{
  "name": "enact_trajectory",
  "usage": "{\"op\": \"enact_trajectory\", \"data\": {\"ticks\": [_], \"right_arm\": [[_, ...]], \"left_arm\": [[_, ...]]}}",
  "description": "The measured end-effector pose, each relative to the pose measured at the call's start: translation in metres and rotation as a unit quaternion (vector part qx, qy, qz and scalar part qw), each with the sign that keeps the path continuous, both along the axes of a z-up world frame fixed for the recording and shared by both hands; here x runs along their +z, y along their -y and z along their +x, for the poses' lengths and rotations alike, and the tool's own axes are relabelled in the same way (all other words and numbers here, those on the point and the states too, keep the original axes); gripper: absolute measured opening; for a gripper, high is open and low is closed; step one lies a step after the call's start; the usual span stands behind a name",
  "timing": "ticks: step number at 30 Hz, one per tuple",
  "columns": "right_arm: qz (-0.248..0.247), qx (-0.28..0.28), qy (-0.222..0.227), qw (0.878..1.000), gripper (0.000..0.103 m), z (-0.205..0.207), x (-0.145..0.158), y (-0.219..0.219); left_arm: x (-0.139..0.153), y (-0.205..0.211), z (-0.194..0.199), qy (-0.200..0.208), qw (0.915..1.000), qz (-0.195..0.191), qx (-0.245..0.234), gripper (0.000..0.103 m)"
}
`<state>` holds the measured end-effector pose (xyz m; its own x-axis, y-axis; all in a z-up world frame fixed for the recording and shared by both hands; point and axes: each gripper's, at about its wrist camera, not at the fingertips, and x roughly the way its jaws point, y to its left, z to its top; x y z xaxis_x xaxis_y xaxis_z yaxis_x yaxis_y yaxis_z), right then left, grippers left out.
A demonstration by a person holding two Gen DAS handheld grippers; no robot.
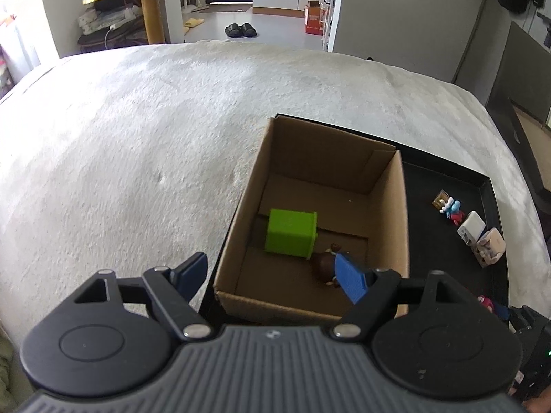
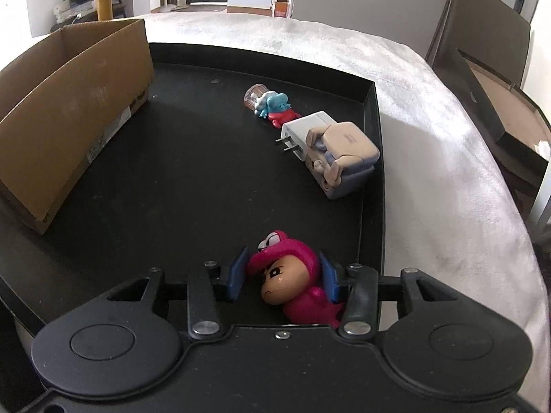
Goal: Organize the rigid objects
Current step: 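Close the right gripper on the pink-hooded doll and lift it, then carry the pink-hooded doll over the box and open the right gripper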
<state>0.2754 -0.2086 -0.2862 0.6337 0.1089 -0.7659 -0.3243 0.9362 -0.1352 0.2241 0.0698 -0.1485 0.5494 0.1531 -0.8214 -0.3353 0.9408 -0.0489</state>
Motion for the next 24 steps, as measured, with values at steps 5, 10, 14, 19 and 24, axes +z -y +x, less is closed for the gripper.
{"op": "enact_trajectory", "data": {"ticks": [5, 10, 14, 19, 24], "right_arm": [[-0.007, 0.000, 0.018, 1.000, 0.043, -0.007, 0.012, -0.005], [-0.019, 0.006, 0.031, 0.999, 0.043, -0.014, 0.026, -0.016], [-0.027, 0.016, 0.046, 0.998, 0.043, -0.021, 0.044, -0.029], [-0.033, 0.027, 0.066, 0.997, 0.043, -0.022, 0.068, -0.048], [-0.037, 0.038, 0.079, 0.995, 0.043, -0.021, 0.087, -0.069]], "left_arm": [[-0.005, -0.012, -0.007, 0.012, 0.9999, -0.010, -0.003, 0.080], [-0.014, -0.024, -0.015, 0.018, 0.9997, -0.016, -0.006, 0.080], [-0.021, -0.033, -0.020, 0.026, 0.9993, -0.025, -0.011, 0.080], [-0.027, -0.045, -0.021, 0.043, 0.9982, -0.039, -0.016, 0.080], [-0.035, -0.053, -0.021, 0.059, 0.9967, -0.052, -0.019, 0.078]]}}
